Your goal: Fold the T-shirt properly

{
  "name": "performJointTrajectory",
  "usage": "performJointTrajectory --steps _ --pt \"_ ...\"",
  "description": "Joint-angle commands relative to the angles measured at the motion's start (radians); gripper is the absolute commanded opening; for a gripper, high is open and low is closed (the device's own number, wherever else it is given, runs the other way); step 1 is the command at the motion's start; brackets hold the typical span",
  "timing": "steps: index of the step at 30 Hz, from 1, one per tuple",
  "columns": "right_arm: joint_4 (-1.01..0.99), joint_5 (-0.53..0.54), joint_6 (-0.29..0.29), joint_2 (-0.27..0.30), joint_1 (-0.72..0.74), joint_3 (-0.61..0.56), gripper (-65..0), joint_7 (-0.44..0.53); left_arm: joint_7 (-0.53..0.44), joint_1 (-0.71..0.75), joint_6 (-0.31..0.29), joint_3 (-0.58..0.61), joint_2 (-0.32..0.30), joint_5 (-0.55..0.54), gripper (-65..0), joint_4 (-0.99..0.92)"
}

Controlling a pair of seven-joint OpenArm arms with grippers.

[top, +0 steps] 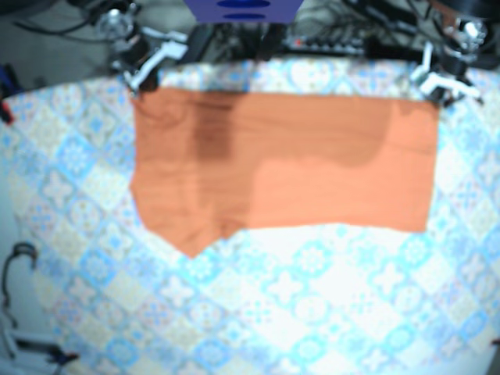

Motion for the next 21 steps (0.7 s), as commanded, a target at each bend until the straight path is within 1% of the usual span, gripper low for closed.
performJointTrajectory --steps 1,7,10,13,16,21 --pt "0.000 -0.002 -0.005 0.007 0.000 0.000 -53.6 -0.005 -0.004 0.005 0.013 -0.009 -0.015 0.003 -43.8 0.008" --pt "-0.002 -0.002 -0.005 0.007 0.000 0.000 -53.8 -0.005 -0.004 -0.001 0.013 0.027 -0.021 0.003 -43.7 -0.059" --pt "-0.005 -0.002 -0.005 0.007 0.000 0.000 -56.3 -0.005 -0.007 -0.009 0.013 0.027 -0.021 0.003 -43.7 -0.094" --pt "-0.006 -0.002 -0.005 0.007 0.000 0.000 -56.5 -0.005 -0.009 -0.038 0.011 0.043 -0.021 0.003 -43.7 -0.131" --pt "-0.006 -0.003 -0.005 0.007 0.000 0.000 -56.5 -0.005 -0.004 -0.062 0.011 0.079 -0.047 0.000 -43.7 -0.165" --pt "-0.006 -0.005 -0.003 0.007 0.000 0.000 -56.4 -0.006 -0.004 -0.064 0.011 0.082 -0.050 0.003 -43.7 -0.176"
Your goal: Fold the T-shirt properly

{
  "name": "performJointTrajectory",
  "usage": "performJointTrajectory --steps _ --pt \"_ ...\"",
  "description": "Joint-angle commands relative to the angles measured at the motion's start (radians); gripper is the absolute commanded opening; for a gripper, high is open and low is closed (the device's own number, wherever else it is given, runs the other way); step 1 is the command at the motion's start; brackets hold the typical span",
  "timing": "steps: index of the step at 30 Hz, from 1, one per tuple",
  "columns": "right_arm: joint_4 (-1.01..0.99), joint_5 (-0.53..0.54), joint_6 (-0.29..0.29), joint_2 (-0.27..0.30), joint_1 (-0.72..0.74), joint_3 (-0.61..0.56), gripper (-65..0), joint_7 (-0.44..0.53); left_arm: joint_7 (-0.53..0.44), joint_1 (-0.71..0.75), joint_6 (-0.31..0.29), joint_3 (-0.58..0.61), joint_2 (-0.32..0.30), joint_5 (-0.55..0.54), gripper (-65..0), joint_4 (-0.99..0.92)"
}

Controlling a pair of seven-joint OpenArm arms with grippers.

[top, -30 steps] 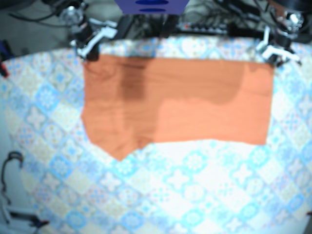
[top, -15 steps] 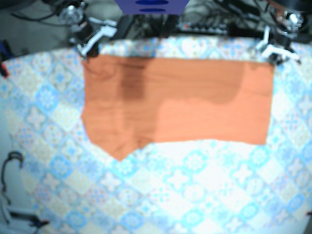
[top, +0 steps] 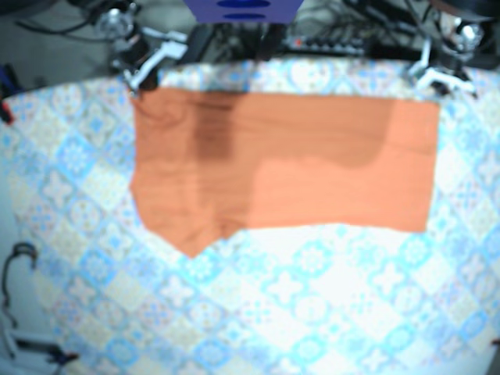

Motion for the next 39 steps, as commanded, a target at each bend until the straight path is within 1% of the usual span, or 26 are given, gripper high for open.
performJointTrajectory --steps 1,3,6,8,10,15,20,24,28,36,39 --pt "0.005 -0.001 0.004 0.009 -0.002 0.002 -56.4 -0.007 -0.005 0.006 0.012 -0.008 -0.017 0.000 -43.6 0.010" --pt "0.005 -0.001 0.004 0.007 -0.003 0.001 -56.4 -0.007 -0.005 0.006 0.010 -0.006 -0.017 0.000 -40.3 0.010" --pt "0.005 -0.001 0.004 0.007 -0.003 0.001 -56.4 -0.009 -0.005 0.009 0.010 0.018 -0.020 0.002 -31.0 0.010" --pt "0.005 -0.002 0.004 0.007 -0.003 0.001 -56.4 -0.009 -0.005 0.014 0.010 0.034 -0.043 0.002 -25.5 0.010" --pt "0.005 -0.002 0.004 0.007 -0.003 0.001 -56.4 -0.009 -0.005 0.014 0.010 0.063 -0.063 0.002 -22.2 0.010" --pt "0.005 -0.002 0.004 0.007 -0.003 0.001 -56.4 -0.010 -0.005 0.015 0.010 0.078 -0.093 0.003 -22.3 0.010" --pt "0.005 -0.002 0.004 0.007 -0.005 0.001 -56.4 -0.010 -0.005 0.008 0.010 0.078 -0.093 0.008 -22.4 0.012" --pt "0.008 -0.002 0.004 0.007 -0.007 0.001 -56.4 -0.012 -0.005 0.008 0.010 0.076 -0.093 0.052 -22.7 0.043" --pt "0.010 -0.002 0.004 0.007 -0.007 0.001 -56.4 -0.012 -0.003 0.008 0.010 0.072 -0.093 0.051 -22.7 0.084" --pt "0.010 -0.002 0.004 0.007 -0.007 0.001 -56.4 -0.012 -0.003 0.004 0.010 0.069 -0.093 0.052 -22.7 0.092" --pt "0.010 -0.002 0.004 0.007 -0.007 0.001 -56.4 -0.012 0.020 -0.006 0.010 0.058 -0.093 0.046 -22.7 0.092"
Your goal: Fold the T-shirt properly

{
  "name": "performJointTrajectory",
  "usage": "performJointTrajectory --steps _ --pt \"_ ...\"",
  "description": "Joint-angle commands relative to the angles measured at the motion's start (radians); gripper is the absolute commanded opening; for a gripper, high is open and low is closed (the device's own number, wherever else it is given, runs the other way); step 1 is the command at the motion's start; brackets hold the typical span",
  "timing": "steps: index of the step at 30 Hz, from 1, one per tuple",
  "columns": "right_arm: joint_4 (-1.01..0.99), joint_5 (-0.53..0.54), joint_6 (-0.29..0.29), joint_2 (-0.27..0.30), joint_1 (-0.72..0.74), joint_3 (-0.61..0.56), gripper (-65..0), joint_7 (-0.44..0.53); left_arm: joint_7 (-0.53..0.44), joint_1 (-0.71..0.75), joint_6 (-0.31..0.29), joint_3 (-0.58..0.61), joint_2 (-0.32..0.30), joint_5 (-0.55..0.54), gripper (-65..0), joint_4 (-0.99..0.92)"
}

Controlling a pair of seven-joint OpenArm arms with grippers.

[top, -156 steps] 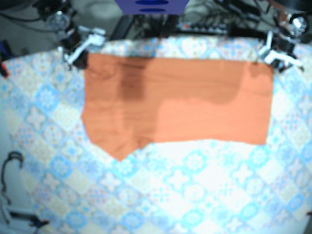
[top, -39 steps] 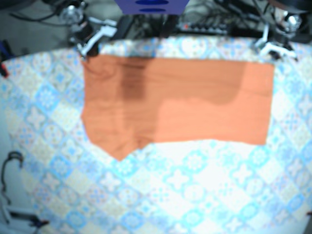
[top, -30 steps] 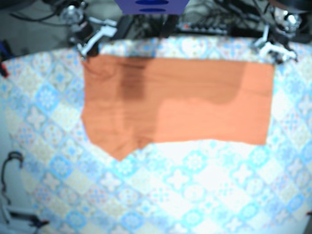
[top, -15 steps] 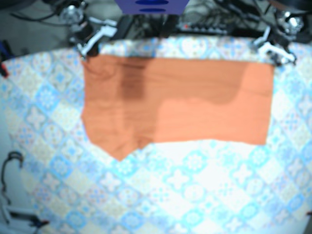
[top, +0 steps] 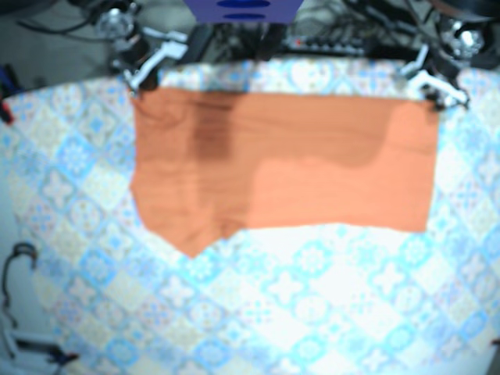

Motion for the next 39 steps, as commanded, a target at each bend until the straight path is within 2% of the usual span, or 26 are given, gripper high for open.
performJointTrajectory --steps 1,25,30,39 --pt "0.010 -0.002 0.004 0.008 -0.006 0.002 -56.4 -0.007 0.009 -0.005 0.019 -0.014 -0.021 -0.006 -22.7 0.013" --pt "0.011 -0.002 0.004 0.008 -0.006 0.002 -56.4 -0.006 0.012 -0.063 0.019 -0.008 -0.018 -0.006 -22.7 -0.078" --pt "0.011 -0.002 0.004 0.008 -0.006 0.002 -56.4 -0.006 0.015 -0.108 -0.009 0.024 -0.016 -0.006 -22.7 -0.081" --pt "0.011 -0.002 0.004 0.008 -0.006 0.002 -56.4 -0.006 0.015 -0.121 -0.009 0.027 -0.014 0.001 -22.7 -0.082"
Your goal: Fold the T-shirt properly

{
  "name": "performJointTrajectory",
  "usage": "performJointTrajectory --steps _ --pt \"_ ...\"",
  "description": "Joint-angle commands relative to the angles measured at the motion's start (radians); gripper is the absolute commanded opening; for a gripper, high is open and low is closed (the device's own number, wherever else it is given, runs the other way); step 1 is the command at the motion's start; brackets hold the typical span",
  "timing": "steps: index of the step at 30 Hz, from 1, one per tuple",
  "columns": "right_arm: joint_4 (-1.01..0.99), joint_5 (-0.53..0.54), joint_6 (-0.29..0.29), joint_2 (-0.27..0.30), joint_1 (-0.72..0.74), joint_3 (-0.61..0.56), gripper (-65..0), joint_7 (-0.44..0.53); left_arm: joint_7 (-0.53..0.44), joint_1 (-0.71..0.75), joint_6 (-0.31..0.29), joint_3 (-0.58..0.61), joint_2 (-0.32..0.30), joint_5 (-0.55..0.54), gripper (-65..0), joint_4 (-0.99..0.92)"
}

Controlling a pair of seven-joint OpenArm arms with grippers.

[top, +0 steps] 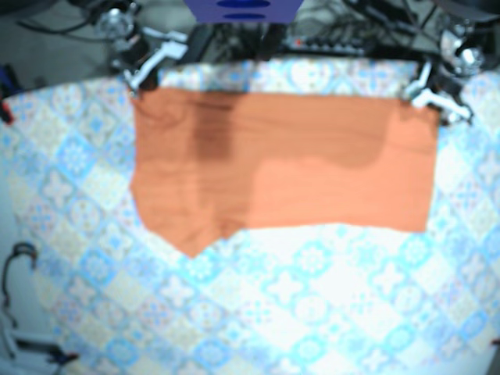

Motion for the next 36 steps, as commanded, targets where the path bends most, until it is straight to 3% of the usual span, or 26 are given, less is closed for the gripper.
performJointTrajectory --steps 1,10,23,28,36 --pt "0.010 -0.002 0.004 0.008 -0.006 0.002 -56.4 -0.005 -0.001 0.004 0.008 -0.002 -0.017 0.001 -22.7 0.006" --pt "0.010 -0.002 0.004 0.008 -0.006 0.002 -56.4 -0.007 -0.001 0.007 0.008 0.033 -0.018 0.001 -24.8 -0.056" --pt "0.008 -0.002 0.004 0.008 -0.006 -0.032 -56.4 -0.008 -0.004 0.008 0.008 0.033 -0.018 -0.005 -50.7 -0.060" --pt "0.006 -0.002 0.004 0.008 -0.006 -0.032 -56.6 -0.028 -0.002 0.008 0.010 0.033 -0.018 0.000 -65.0 -0.060" --pt "0.006 -0.002 0.004 0.008 -0.006 -0.033 -59.2 -0.028 -0.002 0.010 0.013 0.033 -0.018 0.001 -65.0 -0.059"
